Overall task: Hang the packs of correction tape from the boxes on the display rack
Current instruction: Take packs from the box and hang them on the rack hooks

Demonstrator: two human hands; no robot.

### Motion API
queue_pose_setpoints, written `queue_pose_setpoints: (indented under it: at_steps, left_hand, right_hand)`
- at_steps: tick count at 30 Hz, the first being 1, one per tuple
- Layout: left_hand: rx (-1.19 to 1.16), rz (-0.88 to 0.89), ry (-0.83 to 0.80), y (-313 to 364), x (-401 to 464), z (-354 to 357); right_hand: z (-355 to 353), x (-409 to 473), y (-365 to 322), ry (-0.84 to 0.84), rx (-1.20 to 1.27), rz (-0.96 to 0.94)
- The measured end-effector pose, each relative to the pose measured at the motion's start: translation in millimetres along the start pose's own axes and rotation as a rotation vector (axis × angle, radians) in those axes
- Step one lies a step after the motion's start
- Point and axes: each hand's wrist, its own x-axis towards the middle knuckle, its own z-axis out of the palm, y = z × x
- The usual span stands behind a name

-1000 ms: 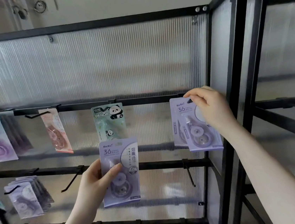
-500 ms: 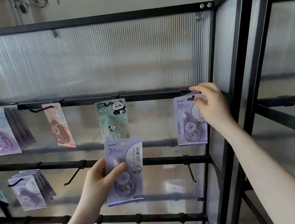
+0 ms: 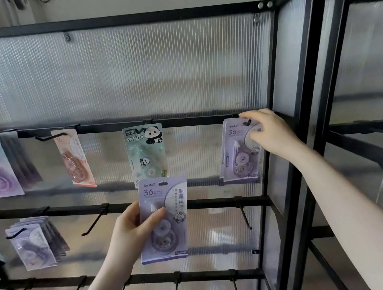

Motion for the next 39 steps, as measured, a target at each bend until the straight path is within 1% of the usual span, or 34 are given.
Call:
queue_pose_setpoints:
  at_steps: [5,11,14,17,20,22,26,30,33,36,39]
  left_hand:
    - [-0.012,-0.005,-0.023,-1.3,-0.8,-3.6]
    - [-0.001,0.036,-0.036,1.2,3.2,-9.5]
    - [-0.013,0.071,-0.041,4.2,4.6,-7.3]
    - [-0.035,0.08,-0.078,8.0,3.3,-5.3]
    - [-0.049,0.083,-0.132,10.7,0.9,-5.6]
    - [-0.062,0.087,-0.157,11.2,-0.6,-6.9]
    - [-0.08,0.086,-0.177,10.9,-3.7,-9.4]
    - [-0.058,0.094,-0.143,12.2,-2.8,-6.2]
    - [-0.067,0.102,-0.131,17.9,-3.0,5.5]
    - [-0.062,0.109,-0.137,29.8,-0.7,24.8]
    - [-0.075,0.139,-0.104,39.3,5.1,50.2]
  right_hand:
    - [1.4,-6.4,-1.2,0.043,-0.001,0.002]
    - [-2.3,-31.7,-4.6,0.215,-0.069,0.076]
    - [2.3,-54.6,-11.3,0.241,-0.144,0.127]
    - [7.5,-80.4,-14.1,0.221,-0.234,0.202]
    - [10.8,-106.1,-15.8,0.173,-0.275,0.304]
    - [13.7,-122.8,-18.1,0.135,-0.344,0.357]
    - [17.6,-151.0,-24.2,0.065,-0.447,0.445]
    - [21.1,-170.7,-27.5,0.042,-0.577,0.436]
    - [21.6,-180.0,-22.8,0.035,-0.629,0.437]
    - [17.6,-185.1,-12.8,0.034,-0.665,0.441]
    - [11.5,-186.9,-1.9,0.022,-0.726,0.449]
